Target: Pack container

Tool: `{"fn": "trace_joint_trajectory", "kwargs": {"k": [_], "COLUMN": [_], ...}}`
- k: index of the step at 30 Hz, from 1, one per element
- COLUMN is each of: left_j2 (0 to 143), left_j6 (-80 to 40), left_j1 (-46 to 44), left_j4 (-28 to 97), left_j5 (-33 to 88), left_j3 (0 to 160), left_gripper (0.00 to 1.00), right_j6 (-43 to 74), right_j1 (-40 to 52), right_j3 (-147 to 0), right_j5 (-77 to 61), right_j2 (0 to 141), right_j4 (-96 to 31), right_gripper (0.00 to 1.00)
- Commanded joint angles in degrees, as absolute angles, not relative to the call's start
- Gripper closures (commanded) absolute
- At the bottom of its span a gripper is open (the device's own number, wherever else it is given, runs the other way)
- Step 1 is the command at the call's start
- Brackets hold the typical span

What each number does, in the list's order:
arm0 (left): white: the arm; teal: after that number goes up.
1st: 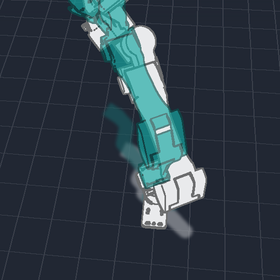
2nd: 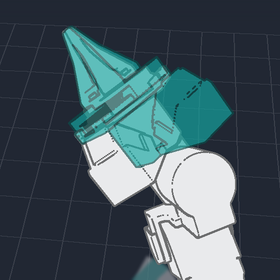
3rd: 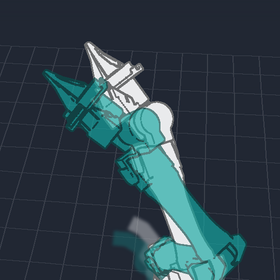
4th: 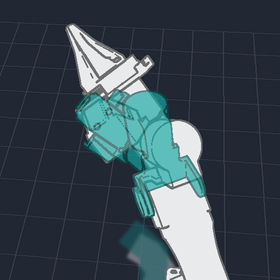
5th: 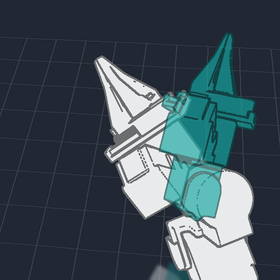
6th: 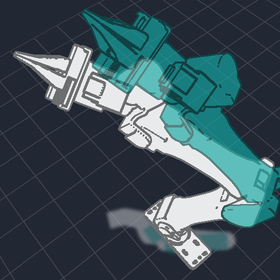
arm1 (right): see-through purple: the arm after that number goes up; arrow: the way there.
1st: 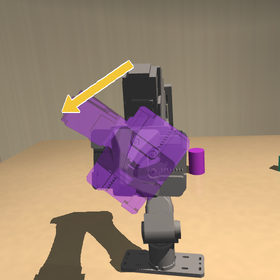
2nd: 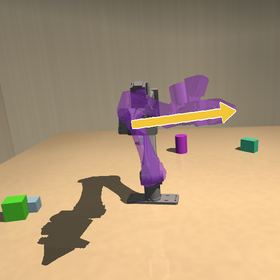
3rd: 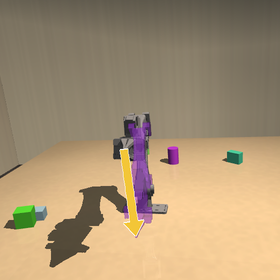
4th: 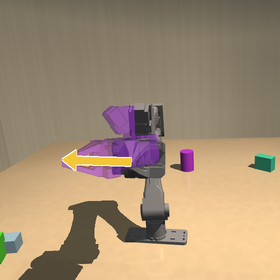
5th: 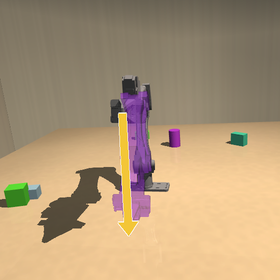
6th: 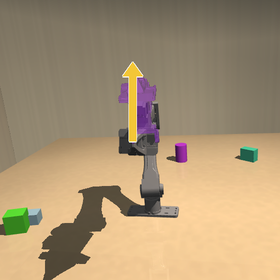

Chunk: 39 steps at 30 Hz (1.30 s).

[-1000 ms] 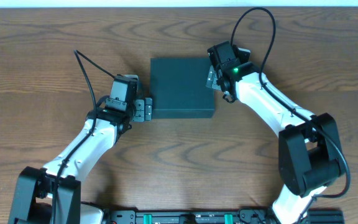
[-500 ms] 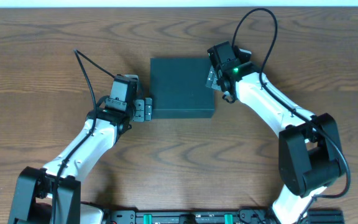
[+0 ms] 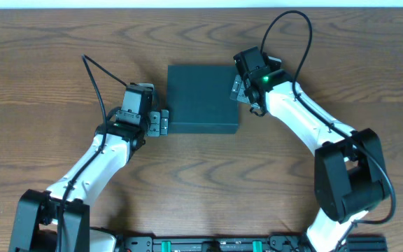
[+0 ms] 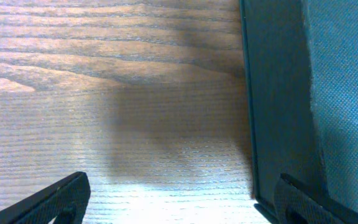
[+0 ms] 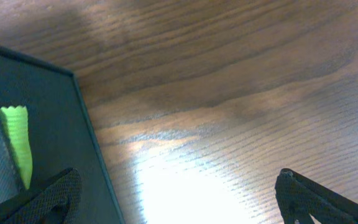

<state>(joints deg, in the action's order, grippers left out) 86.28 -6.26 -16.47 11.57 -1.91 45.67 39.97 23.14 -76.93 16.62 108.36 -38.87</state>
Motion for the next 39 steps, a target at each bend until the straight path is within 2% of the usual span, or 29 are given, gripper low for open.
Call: {"fn": "trace_joint_trajectory", "kwargs": {"k": [1,12,22,32,39], "left_j2": [84.1,81.4,72.0,54.3,37.9], "left_j6": [-6.2,-6.2,-6.2,-6.3,-6.4], "left_j1": [-17.2,-17.2,-17.2,-17.2,-17.3], "left_j4": [10.2,10.7,12.7,19.9,32.6], "left_j5": [1.2,1.5,1.0,1.6,7.5], "left_j3": [46.4,46.4,46.4,46.5,47.7], "left_gripper": [0.04,0.05,0.05,0.05,0.05], "right_j6": [38.3,37.6,34.6,30.3,21.4], "right_j1": [27.5,25.5,24.6,24.6,24.6], "right_j3": [-76.1,-76.1,-76.1,-76.1,-76.1], "right_j5": [4.7,10.5,13.7,15.0,14.5], "right_j2": [107.7,98.6,81.4,60.8,49.3], "right_j4": [-40.6,-42.2,-46.5,-53.8,-62.7], "right_gripper": [0.01,0.01,0.01,0.01,0.01]}}
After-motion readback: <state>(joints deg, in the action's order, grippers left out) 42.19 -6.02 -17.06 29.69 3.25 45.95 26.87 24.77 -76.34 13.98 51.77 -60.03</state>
